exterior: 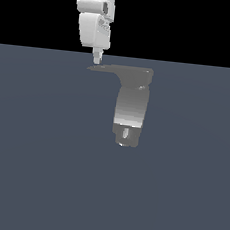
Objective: Turn on the faucet by rotating a designated handle.
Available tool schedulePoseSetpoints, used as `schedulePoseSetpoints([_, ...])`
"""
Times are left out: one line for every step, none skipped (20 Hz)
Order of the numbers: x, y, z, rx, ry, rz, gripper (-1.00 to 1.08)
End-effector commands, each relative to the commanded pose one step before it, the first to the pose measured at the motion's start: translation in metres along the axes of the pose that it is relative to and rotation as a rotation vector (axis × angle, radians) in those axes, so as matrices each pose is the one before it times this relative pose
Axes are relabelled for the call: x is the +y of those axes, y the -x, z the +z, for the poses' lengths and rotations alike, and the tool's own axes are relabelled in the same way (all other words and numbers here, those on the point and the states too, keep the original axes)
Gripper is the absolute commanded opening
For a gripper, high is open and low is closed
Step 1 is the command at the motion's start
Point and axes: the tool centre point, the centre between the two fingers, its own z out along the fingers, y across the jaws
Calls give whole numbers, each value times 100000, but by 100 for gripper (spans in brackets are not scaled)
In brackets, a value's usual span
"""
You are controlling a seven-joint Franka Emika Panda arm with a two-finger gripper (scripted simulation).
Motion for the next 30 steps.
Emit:
schedulePoseSetpoints([-985,-630,566,32,-141,5166,-100])
schedulePoseSetpoints([-325,-215,191,-8,-22,1707,-100])
schedulePoseSetpoints([-298,-197,173,-11,-20,1562,-100])
schedulePoseSetpoints([-270,-180,154,-14,-18,1417,-100])
schedulePoseSetpoints([-240,-161,136,-16,-16,1262,-100])
schedulePoseSetpoints([-210,-141,117,-18,-14,1105,-100])
schedulePoseSetpoints([-179,-121,99,-18,-12,942,-100])
schedulePoseSetpoints([-147,-100,81,-16,-10,775,-100])
schedulePoseSetpoints([-115,-77,62,-14,-8,602,-100])
schedulePoseSetpoints([-82,-56,44,-11,-5,431,-100])
schedulePoseSetpoints([-49,-33,26,-7,-3,258,-100])
schedulePoseSetpoints([-19,-18,9,-3,-1,98,-100])
schedulePoseSetpoints([0,0,0,0,0,0,-100])
schedulePoseSetpoints([0,0,0,0,0,0,-100])
schedulePoseSetpoints([0,0,0,0,0,0,-100])
schedulePoseSetpoints([20,-5,6,13,30,-92,-100])
schedulePoseSetpoints([280,13,0,0,0,0,-100])
schedulePoseSetpoints([282,14,0,0,0,0,-100])
schedulePoseSetpoints([284,14,0,0,0,0,-100])
schedulePoseSetpoints([286,14,0,0,0,0,-100])
schedulePoseSetpoints([288,14,0,0,0,0,-100])
schedulePoseSetpoints([290,14,0,0,0,0,-100])
schedulePoseSetpoints([292,14,0,0,0,0,-100])
schedulePoseSetpoints([294,14,0,0,0,0,-100])
schedulePoseSetpoints([296,14,0,0,0,0,-100])
schedulePoseSetpoints([298,14,0,0,0,0,-100])
schedulePoseSetpoints([300,14,0,0,0,0,-100])
schedulePoseSetpoints([301,15,0,0,0,0,-100])
schedulePoseSetpoints([303,15,0,0,0,0,-100])
schedulePoseSetpoints([294,-27,-14,-33,-11,59,-100])
